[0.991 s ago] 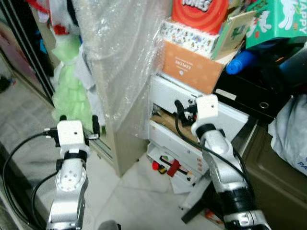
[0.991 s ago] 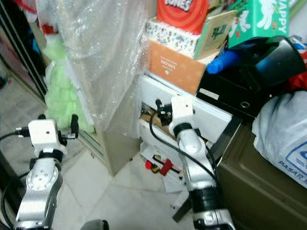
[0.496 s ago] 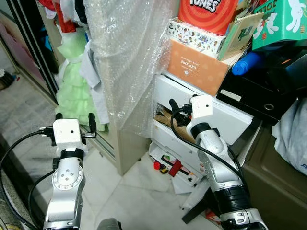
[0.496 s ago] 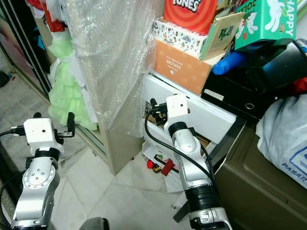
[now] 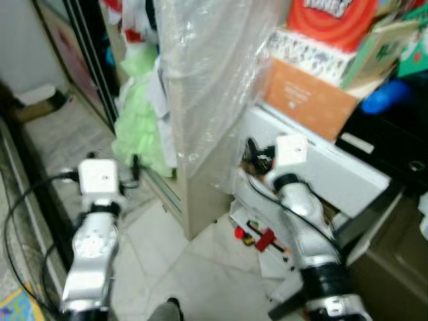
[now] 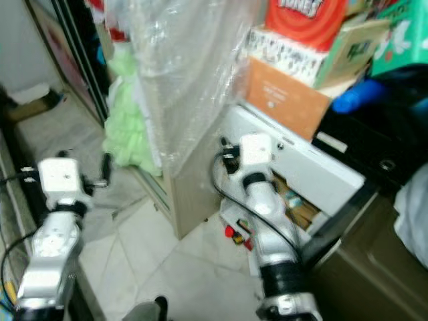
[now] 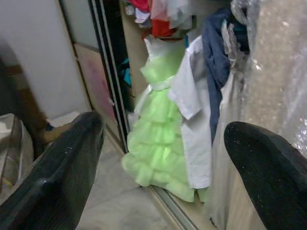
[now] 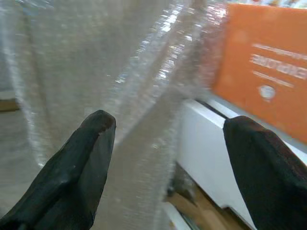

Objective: Clean up the room

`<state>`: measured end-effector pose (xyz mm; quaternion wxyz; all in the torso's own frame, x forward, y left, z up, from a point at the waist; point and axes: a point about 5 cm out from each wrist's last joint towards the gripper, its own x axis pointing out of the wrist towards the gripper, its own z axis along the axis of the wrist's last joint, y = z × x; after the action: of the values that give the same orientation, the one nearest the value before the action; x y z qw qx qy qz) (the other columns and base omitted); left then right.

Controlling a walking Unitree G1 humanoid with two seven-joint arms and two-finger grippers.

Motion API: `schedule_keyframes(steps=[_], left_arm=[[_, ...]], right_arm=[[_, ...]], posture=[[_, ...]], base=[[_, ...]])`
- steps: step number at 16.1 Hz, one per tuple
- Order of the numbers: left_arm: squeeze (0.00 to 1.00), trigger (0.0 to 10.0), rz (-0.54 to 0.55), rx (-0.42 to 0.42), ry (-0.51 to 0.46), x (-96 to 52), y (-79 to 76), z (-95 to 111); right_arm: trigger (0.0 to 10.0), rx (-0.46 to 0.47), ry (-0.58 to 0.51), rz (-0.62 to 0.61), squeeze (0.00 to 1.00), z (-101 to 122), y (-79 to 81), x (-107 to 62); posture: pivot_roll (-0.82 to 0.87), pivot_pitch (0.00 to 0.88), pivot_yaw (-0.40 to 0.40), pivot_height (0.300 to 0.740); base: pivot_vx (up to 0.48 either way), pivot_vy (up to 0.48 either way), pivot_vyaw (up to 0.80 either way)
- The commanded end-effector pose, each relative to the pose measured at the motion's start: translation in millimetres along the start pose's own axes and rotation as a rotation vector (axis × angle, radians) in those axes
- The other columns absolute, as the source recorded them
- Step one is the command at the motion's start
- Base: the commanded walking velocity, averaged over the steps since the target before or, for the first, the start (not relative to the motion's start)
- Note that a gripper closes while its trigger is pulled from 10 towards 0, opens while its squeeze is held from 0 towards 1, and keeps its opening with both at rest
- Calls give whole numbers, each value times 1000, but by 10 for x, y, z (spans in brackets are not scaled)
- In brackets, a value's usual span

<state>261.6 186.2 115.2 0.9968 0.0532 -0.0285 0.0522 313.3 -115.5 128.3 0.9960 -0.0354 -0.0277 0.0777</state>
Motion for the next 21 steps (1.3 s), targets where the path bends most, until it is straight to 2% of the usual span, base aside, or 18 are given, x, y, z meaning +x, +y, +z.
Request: schedule_keyframes(steps=[1,2,4,5,6,9,21], left_arm=[[0,10000,-33,-24,-9,4,-54,46],[0,10000,-38,-29,-6,-23,-39,48],[0,10000,-41,-18,38,-179,56,-56],[0,10000,-36,-16,52,-218,87,-93],[0,10000,-35,-17,55,-221,90,-99],[0,10000,-54,-23,56,-179,37,-77],[0,10000,-79,-16,56,-165,16,-69]], right_arm=[[10000,-16,-18,-55,0,60,-136,-28],[10000,-31,-15,-79,0,64,-212,-70],[10000,-63,20,-124,0,-26,-481,-232],[10000,-29,58,-144,0,-109,-574,-292],[10000,-25,68,-148,0,-130,-594,-305],[10000,-46,69,-123,0,-120,-504,-265],[10000,-45,66,-85,0,-105,-433,-233]], posture=[[-87,0,-15,740],[-85,0,-15,740],[-90,0,-13,740],[-95,0,-12,740],[-94,0,-13,740],[-94,0,-13,740],[-89,0,-15,740]], base=[[0,0,0],[0,0,0],[0,0,0],[0,0,0],[0,0,0],[0,0,181],[0,0,800]])
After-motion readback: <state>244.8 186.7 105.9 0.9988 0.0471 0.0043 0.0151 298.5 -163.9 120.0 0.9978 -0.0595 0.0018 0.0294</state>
